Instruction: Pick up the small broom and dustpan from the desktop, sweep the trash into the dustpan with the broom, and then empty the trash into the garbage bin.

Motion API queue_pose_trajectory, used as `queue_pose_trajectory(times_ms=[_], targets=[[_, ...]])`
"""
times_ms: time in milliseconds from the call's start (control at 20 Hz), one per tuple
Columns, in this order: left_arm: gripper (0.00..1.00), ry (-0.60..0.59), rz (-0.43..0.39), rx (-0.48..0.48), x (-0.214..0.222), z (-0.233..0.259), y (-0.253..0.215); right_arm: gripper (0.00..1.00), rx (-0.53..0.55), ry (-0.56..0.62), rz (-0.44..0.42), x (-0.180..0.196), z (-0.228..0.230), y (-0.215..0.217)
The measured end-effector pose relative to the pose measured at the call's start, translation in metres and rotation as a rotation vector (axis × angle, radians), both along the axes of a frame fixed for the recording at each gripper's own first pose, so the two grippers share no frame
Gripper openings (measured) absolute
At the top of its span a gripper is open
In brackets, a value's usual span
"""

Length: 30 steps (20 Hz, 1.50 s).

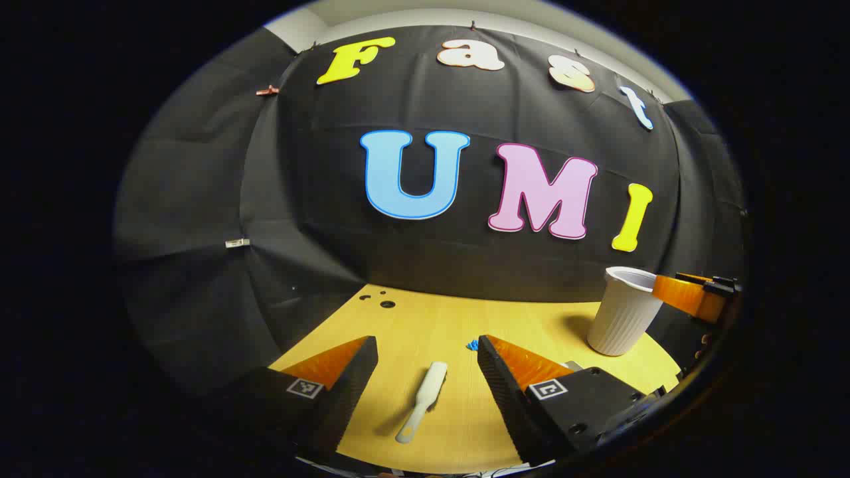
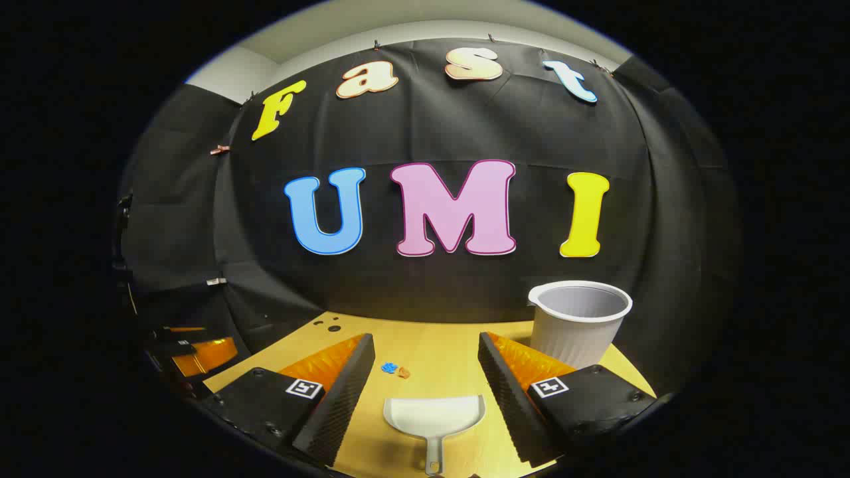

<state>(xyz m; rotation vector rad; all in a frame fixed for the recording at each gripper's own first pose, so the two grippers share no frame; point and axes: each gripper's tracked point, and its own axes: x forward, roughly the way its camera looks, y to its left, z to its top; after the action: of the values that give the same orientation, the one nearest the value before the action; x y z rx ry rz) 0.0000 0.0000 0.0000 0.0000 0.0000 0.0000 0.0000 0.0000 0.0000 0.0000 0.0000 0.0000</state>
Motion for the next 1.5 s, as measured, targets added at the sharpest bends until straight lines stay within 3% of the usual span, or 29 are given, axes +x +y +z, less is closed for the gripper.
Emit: queue_pose_trajectory(times_ms=[550,950,1500], targets=[[0.96,0.044,0.017,0.007,0.008,-0.017,-0.003,0.97,-0.021,0.05,0.057,0.007,-0.015,0.008],[0.96,0.11,-0.006,0.082,0.029,-0.035,-0.002,0.98,-0.017,0.121,0.048,0.014,-0.037,-0.003],[0.96,0.522,-0.074,0.055,0.079,-0.153,0.013,0.97,-0.012,0.233,0.024,0.023,-0.073,-0.022]])
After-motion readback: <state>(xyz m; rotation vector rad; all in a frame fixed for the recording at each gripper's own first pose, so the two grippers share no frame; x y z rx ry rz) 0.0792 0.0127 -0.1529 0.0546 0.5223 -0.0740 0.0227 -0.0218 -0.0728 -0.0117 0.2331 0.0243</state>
